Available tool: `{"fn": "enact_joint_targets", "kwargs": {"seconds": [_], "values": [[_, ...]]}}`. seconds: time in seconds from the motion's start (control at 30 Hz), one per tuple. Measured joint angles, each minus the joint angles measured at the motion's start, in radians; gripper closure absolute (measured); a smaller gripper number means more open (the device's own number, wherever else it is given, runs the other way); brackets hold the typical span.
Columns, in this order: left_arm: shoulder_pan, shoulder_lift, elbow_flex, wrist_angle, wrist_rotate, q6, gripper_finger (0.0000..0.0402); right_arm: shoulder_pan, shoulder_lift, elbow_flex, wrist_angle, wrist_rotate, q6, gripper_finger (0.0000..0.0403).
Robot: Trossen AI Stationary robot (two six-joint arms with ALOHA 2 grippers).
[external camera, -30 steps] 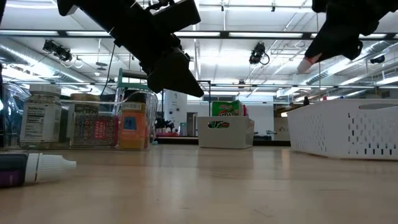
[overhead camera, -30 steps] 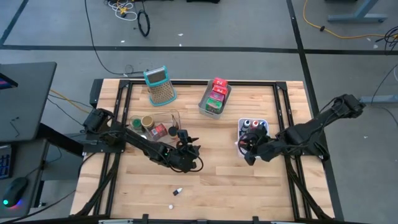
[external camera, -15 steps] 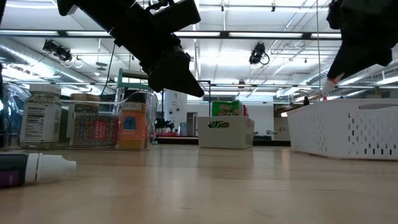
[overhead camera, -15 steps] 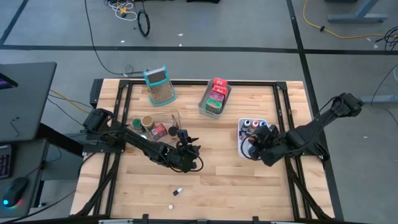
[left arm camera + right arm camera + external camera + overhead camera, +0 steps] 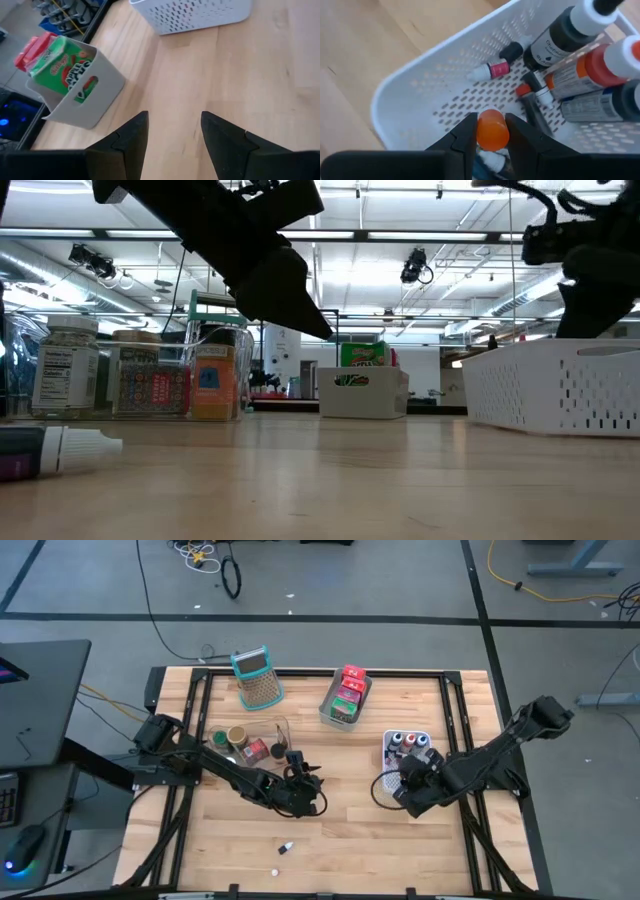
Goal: Pick & Place Kitchen Items
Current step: Put the orange food coloring bottle into the white bin
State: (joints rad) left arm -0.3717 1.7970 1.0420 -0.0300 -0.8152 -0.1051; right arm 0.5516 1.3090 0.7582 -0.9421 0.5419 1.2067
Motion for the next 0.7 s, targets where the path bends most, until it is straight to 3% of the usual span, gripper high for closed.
{"fn": "enact_joint_targets", "kwargs": {"seconds": [0.37,0.7], "values": [[0.000,0.000,0.000,0.004,0.005,0.019,0.0209,-0.107,0.015,0.000,0.001,0.008,-0.002,0.0299],[0.000,0.000,0.000,0.005,0.005,0.023,0.0213,-0.149,0.015,0.000,0.014,0.063,0.010,0.0238]]}}
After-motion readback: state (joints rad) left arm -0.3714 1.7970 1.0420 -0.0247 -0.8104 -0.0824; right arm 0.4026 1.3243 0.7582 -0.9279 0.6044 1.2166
